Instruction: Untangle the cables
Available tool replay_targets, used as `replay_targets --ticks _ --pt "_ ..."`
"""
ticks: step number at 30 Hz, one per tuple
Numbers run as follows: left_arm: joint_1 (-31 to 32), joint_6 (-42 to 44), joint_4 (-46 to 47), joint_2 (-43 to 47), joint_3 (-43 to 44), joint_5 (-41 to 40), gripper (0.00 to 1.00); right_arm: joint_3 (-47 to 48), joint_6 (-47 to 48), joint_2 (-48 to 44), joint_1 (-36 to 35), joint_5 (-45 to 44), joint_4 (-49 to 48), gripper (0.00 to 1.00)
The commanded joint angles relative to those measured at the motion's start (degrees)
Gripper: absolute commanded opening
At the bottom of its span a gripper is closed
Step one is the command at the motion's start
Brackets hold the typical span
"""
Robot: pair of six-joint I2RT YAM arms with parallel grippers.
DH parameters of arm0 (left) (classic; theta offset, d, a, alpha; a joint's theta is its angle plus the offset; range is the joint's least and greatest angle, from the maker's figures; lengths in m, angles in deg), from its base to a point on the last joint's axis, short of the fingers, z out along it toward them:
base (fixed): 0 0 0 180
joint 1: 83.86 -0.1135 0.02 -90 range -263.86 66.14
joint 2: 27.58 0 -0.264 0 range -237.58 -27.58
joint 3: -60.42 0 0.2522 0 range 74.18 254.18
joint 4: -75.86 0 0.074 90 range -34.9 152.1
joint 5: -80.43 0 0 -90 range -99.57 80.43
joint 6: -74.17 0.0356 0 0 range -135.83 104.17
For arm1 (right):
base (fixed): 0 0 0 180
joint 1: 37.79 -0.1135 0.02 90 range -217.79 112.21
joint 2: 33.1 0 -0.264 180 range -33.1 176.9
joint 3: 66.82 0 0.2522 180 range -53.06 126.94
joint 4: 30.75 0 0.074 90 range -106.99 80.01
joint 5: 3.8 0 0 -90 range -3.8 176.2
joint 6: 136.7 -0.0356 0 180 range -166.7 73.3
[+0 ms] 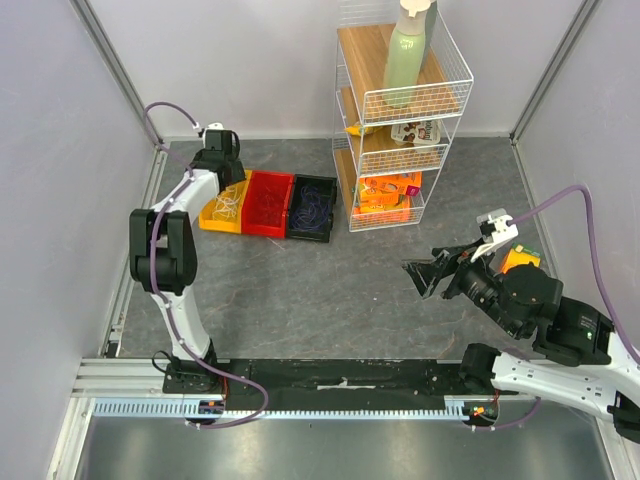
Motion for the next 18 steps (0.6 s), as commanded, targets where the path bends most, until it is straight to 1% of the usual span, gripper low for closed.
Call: replay_targets --ticks 1,2,4,6,8,13,15,16,18 --pt "-0.64 -9.46 -4.88 6.72 0.49 -2.35 0.72 -0.34 -0.74 -0.28 -0.04 -0.54 -1.53 0.86" --pt "-0.9 -10.78 -5.32 7.78 0.05 -1.65 0.75 -0.43 -0.66 -0.2 -0.04 -0.71 -1.61 0.86" --pt "-1.26 -12.63 -6.02 10.15 -0.65 0.2 0.91 -0.17 -0.39 0.59 -0.04 -1.06 -1.61 0.86" --pt "-1.35 -14.65 -6.55 13.13 -1.96 1.87 0.94 0.1 0.05 1.38 -0.04 -1.15 -1.79 0.86" --pt "-1.43 -16.23 -6.02 16.38 -3.9 3.98 0.95 0.27 0.4 2.35 0.05 -1.15 -1.88 0.86" --pt "-1.52 -18.88 -3.92 25.08 -8.9 14.25 0.95 0.54 1.28 3.41 -0.04 -2.2 -1.96 0.86" --pt "-1.52 -18.96 -1.99 27.99 -11.19 18.81 0.93 0.54 1.63 3.67 -0.04 -2.99 -1.7 0.86" --pt "-1.52 -18.7 -1.46 29.22 -11.9 21.19 0.91 0.62 1.63 3.58 -0.04 -3.43 -1.7 0.86" --pt "-1.52 -18.7 0.3 31.51 -13.57 28.12 0.87 0.97 1.98 3.59 -0.04 -4.14 -1.7 0.86"
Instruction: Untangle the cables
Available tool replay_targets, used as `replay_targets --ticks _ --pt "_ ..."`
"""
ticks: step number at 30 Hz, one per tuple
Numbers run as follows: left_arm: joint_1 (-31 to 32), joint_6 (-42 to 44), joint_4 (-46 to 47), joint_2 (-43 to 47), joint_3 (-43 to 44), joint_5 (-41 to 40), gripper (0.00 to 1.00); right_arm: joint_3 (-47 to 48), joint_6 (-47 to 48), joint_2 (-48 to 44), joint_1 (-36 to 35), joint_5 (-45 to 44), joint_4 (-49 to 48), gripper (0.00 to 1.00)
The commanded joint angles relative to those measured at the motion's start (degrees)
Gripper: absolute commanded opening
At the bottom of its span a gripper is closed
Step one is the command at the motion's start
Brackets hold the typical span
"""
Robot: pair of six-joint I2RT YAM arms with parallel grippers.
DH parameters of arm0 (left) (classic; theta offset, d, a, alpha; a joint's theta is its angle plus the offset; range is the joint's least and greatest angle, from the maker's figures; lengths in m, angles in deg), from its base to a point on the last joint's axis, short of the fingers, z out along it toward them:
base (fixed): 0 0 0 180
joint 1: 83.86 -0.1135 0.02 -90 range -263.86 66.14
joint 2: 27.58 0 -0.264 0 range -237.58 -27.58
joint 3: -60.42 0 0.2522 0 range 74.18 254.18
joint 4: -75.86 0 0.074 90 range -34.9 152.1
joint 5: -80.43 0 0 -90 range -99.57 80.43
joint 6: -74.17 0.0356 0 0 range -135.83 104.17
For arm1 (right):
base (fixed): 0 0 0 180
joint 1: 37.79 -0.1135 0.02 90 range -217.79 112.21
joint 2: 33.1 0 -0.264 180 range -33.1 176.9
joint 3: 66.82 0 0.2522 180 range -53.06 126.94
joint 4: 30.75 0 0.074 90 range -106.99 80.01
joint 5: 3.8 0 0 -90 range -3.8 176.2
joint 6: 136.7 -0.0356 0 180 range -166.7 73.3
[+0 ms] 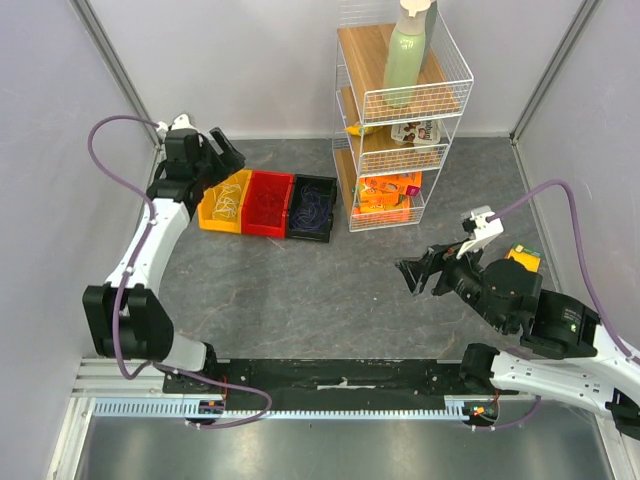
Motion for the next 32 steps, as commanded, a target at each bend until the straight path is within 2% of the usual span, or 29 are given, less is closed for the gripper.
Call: replay_targets --ticks 1,4,5,11,14,18,23,32 --pt "-0.1 -2.46 5.74 5.52 -4.02 18.73 0.84 1.15 1.13 -0.15 -0.06 -3.64 -1.37 0.86" --pt "2.0 -3.78 13.63 10.09 -10.51 32.02 0.82 1.59 1.39 -0.33 -0.06 -8.8 0.38 0.87" --pt "3.84 -2.82 16.36 12.89 -12.71 33.71 0.84 1.77 1.31 -0.16 -0.06 -11.09 1.52 0.87" --pt "25.44 9.21 18.05 25.64 -19.75 24.42 0.88 3.08 0.6 1.43 -0.06 -23.84 9.17 0.89" --pt "30.38 10.98 21.29 31.01 -23.09 26.59 0.89 3.17 0.78 1.52 -0.06 -26.4 9.88 0.91" --pt "32.33 13.7 23.68 36.72 -24.51 32.3 0.9 3.61 0.51 1.34 -0.06 -28.42 9.18 0.95" --pt "33.03 15.55 25.26 41.74 -22.05 36.97 0.91 4.93 0.69 1.08 -0.06 -30.62 8.65 0.98" --pt "32.86 17.75 25.88 46.14 -21.61 34.69 0.93 3.79 5.25 -6.82 -0.06 -28.18 1.89 0.98"
